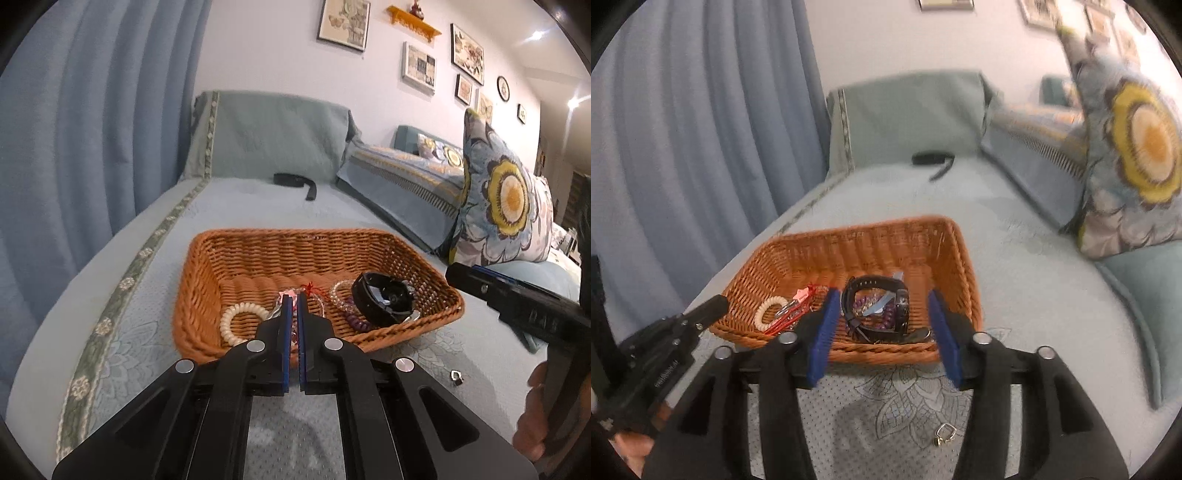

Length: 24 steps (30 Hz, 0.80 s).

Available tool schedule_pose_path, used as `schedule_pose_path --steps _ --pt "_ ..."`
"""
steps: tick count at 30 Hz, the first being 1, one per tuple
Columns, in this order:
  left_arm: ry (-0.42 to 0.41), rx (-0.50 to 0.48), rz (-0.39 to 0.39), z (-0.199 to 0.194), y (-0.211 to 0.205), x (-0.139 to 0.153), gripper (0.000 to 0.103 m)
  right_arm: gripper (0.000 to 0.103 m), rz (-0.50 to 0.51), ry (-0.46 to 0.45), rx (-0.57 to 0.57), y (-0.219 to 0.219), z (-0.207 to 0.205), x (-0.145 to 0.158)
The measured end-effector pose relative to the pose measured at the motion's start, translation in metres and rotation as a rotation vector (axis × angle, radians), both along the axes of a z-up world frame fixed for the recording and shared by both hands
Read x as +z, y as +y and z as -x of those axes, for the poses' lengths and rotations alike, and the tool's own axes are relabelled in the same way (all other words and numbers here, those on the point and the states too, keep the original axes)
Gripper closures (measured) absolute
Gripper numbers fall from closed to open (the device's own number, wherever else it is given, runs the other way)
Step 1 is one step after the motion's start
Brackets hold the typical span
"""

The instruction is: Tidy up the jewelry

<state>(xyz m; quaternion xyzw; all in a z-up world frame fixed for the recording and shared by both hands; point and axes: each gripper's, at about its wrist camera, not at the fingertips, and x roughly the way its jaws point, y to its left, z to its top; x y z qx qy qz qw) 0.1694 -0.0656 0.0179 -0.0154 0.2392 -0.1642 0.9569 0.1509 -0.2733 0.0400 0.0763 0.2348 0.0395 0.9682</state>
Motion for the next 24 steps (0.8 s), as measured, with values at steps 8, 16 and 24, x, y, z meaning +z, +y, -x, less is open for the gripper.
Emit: schedule_pose_path --steps 8,16,24 --pt "-0.122 0.052 -0.031 0.023 0.002 0.008 0.102 0.051 0.143 -0.176 -0.072 0.022 0.029 -0.001" --pt "-0.139 0.048 -0.018 0.025 0.003 0.005 0.102 0.051 0.157 -0.179 -0.065 0.024 0.026 -0.008" --pt "-0.143 0.055 -0.012 0.024 0.004 0.005 0.102 0.046 0.158 -0.179 -0.064 0.026 0.024 -0.011"
